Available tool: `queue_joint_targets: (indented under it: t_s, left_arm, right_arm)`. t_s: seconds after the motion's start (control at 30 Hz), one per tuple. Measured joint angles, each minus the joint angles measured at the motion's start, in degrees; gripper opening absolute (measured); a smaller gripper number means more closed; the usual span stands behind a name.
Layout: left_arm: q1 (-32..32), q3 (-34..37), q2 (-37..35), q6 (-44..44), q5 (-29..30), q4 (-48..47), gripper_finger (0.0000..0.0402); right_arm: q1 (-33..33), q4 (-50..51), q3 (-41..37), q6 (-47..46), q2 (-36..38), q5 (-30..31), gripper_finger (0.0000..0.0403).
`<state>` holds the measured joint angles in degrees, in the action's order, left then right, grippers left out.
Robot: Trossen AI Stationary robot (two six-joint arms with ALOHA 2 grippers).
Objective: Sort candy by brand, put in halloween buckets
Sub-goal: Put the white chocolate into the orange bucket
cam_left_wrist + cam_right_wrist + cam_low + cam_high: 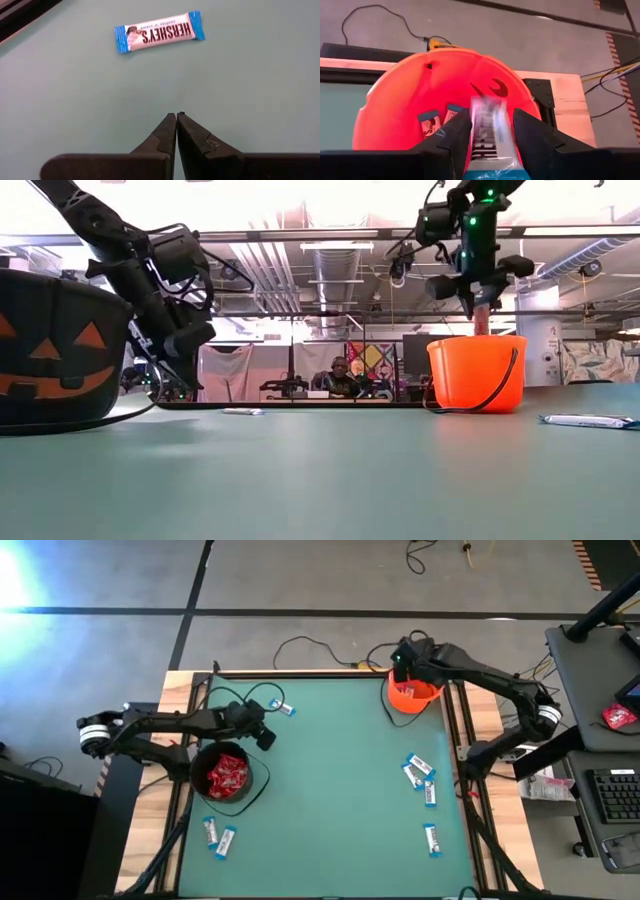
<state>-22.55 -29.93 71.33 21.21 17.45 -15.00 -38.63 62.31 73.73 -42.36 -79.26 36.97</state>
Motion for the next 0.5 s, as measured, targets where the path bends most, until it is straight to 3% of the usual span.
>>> queue_joint_targets:
  t_s: [0.3,0.5]
  left_arm:
    - [0.00,-0.02,-0.93,0.50,0.00,1.00,0.0000]
    - [0.00,-0.02,-1.46,0.50,0.00,1.07,0.0000]
  right_arm:
    - [1.81,-2.18,0.16,2.79,1.02,-0.85,0.0187]
    - [12.90,-19.47,-0.46,14.41,1.47,-1.46,0.0221]
